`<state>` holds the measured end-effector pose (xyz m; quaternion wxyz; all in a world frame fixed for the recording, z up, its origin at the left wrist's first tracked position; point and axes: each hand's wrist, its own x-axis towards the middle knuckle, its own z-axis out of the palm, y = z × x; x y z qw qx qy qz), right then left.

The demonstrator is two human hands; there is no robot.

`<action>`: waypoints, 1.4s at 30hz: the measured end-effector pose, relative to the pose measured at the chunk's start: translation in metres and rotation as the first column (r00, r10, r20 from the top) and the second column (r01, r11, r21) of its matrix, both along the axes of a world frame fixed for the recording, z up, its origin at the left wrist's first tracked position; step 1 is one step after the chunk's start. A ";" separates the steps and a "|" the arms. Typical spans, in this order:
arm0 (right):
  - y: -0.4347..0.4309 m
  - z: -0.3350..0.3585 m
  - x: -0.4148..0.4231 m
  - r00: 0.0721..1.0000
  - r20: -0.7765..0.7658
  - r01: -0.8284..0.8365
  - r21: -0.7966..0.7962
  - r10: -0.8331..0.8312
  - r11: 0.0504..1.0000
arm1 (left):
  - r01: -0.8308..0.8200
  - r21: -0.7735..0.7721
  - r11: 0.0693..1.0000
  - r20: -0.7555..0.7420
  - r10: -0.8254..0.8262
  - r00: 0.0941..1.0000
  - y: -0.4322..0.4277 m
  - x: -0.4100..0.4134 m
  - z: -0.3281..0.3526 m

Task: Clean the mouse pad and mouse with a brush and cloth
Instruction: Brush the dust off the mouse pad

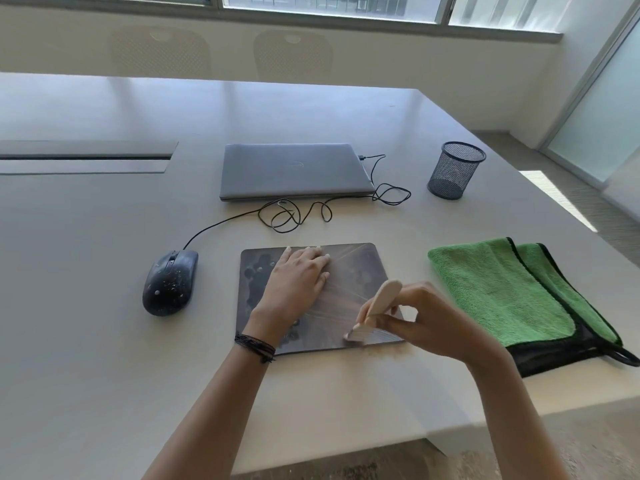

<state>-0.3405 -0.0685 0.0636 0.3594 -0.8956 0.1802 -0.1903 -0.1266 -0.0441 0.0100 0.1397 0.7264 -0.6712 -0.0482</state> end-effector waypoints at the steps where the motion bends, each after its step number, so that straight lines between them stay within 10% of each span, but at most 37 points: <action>1: 0.000 0.001 -0.002 1.000 0.002 -0.004 0.008 0.004 1.000 | 0.000 -0.001 1.000 -0.001 0.000 1.000 0.000 0.000 0.000; 42: -0.034 0.000 -0.012 0.989 0.048 0.142 -0.095 -0.137 0.985 | -0.004 0.031 1.000 -0.018 0.004 1.000 -0.001 0.003 0.001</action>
